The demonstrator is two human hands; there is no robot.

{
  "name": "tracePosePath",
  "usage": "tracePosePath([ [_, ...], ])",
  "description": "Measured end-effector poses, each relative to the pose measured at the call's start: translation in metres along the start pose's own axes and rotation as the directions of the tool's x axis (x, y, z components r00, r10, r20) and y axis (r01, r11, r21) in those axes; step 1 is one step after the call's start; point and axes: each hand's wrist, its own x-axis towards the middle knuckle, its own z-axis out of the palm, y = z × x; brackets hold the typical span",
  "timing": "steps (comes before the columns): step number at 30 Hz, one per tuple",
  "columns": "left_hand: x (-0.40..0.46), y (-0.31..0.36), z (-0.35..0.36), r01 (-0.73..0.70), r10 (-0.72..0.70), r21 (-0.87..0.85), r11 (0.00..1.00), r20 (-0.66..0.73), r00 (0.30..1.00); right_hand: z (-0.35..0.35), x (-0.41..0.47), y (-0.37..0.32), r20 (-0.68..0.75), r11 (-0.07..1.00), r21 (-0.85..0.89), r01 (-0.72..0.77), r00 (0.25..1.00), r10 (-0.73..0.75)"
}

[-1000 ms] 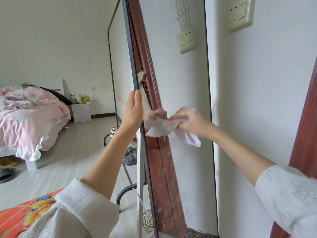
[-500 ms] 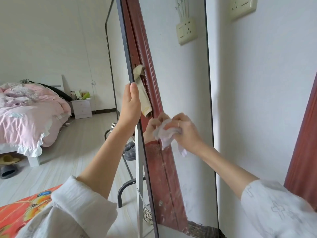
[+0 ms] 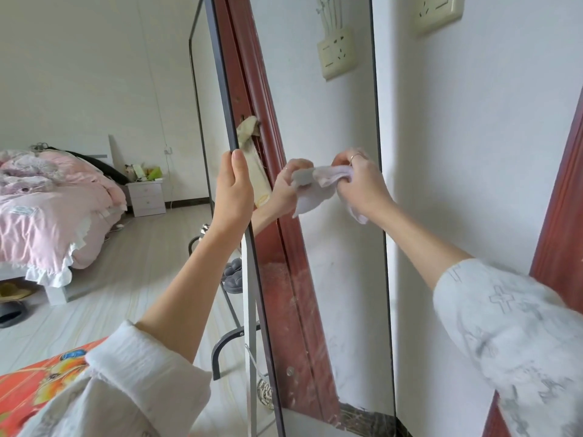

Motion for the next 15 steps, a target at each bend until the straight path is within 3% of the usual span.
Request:
tracePosePath([
  [2,0.008,-0.013,0.012,0.100,-0.072,-0.101,0.990,0.257,0.964,0.009,0.005,0.002,-0.038,1.000,0.014,-0.005,0.999,0.006],
  [5,0.039,-0.114,0.007,0.047,-0.040,-0.059,0.997,0.112,0.993,0.030,-0.015,0.010,-0.060,1.000,-0.006,0.008,0.998,-0.009],
  [7,0.016,-0.083,0.001,0.029,-0.030,-0.044,0.999,-0.020,0.999,0.040,-0.041,0.021,-0.033,0.998,-0.034,0.049,0.998,-0.050],
  [8,0.011,-0.057,-0.001,0.097,-0.094,0.010,0.995,-0.146,0.985,0.043,-0.056,0.027,0.015,0.995,-0.058,0.081,0.997,-0.081],
  [10,0.001,-0.027,-0.017,-0.038,0.081,0.125,0.991,-0.365,0.928,0.041,-0.080,0.037,0.172,0.991,-0.087,0.102,0.981,-0.086],
  [13,0.000,-0.020,-0.017,-0.066,0.120,0.156,0.986,-0.366,0.923,0.030,-0.099,0.045,0.503,0.988,-0.126,0.093,0.864,-0.018],
  [15,0.000,-0.022,-0.014,-0.036,0.105,0.186,0.982,-0.372,0.922,0.022,-0.098,0.048,0.638,0.977,-0.181,0.113,0.770,0.029],
])
